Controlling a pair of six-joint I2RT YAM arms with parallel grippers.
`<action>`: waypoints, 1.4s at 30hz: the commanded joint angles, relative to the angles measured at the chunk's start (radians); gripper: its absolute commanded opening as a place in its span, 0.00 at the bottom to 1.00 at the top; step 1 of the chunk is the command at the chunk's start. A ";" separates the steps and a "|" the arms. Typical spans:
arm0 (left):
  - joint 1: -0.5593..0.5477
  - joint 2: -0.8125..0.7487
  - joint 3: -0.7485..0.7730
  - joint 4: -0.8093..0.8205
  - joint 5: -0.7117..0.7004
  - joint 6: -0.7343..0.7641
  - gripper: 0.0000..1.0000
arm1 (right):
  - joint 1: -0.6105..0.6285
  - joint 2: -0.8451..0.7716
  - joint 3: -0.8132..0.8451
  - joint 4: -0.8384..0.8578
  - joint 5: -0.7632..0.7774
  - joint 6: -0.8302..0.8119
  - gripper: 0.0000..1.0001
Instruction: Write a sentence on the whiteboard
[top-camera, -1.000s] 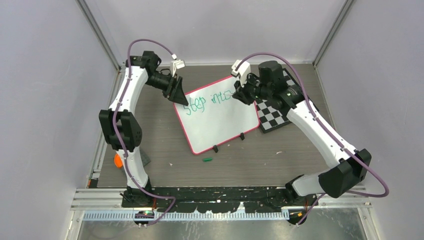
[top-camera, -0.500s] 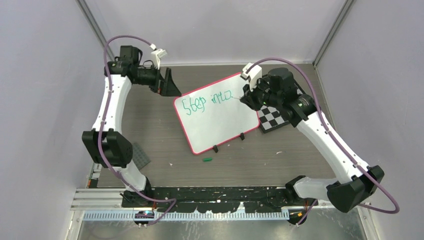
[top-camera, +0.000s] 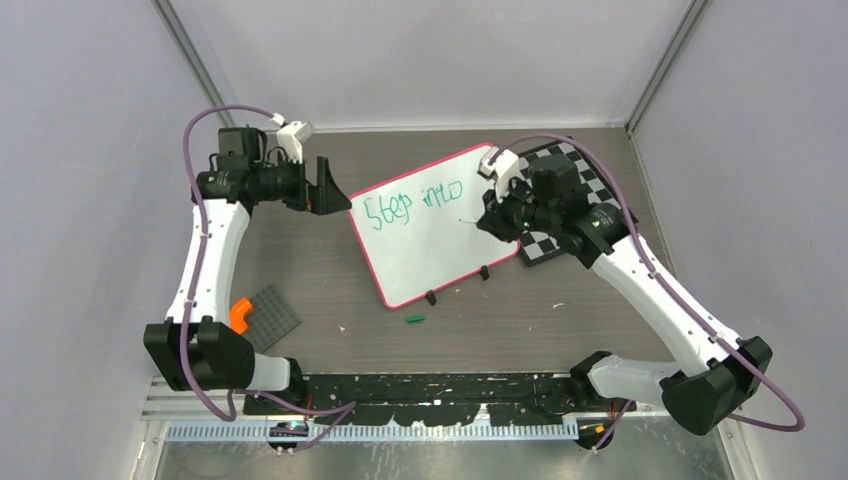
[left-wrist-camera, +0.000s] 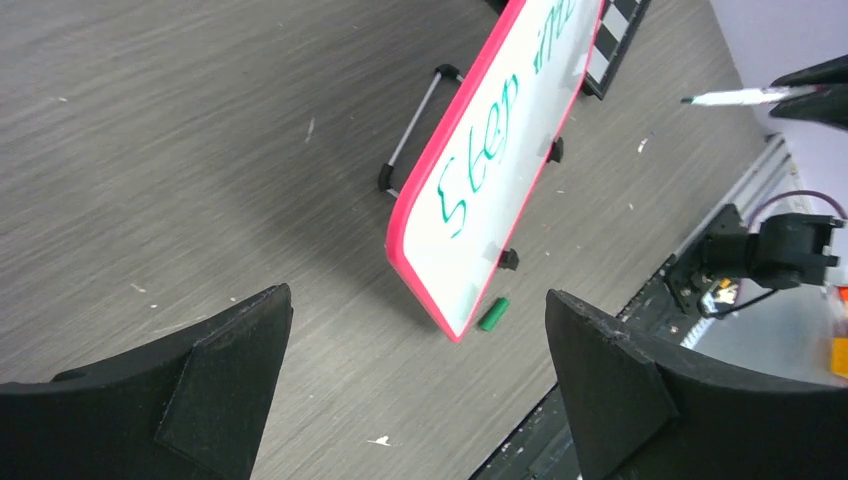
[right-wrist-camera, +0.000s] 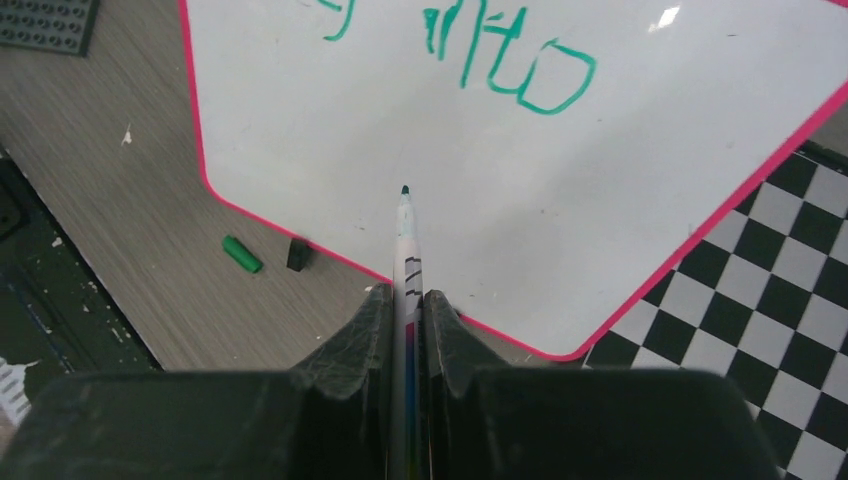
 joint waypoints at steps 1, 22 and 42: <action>0.001 0.048 -0.013 0.002 0.092 -0.021 1.00 | 0.064 -0.019 0.006 0.045 0.007 0.039 0.00; -0.021 0.119 -0.313 0.482 0.252 -0.304 0.85 | 0.327 0.014 -0.220 0.394 0.175 -0.034 0.00; -0.081 0.183 -0.405 0.641 0.384 -0.334 0.48 | 0.364 0.120 -0.393 0.781 0.117 -0.023 0.00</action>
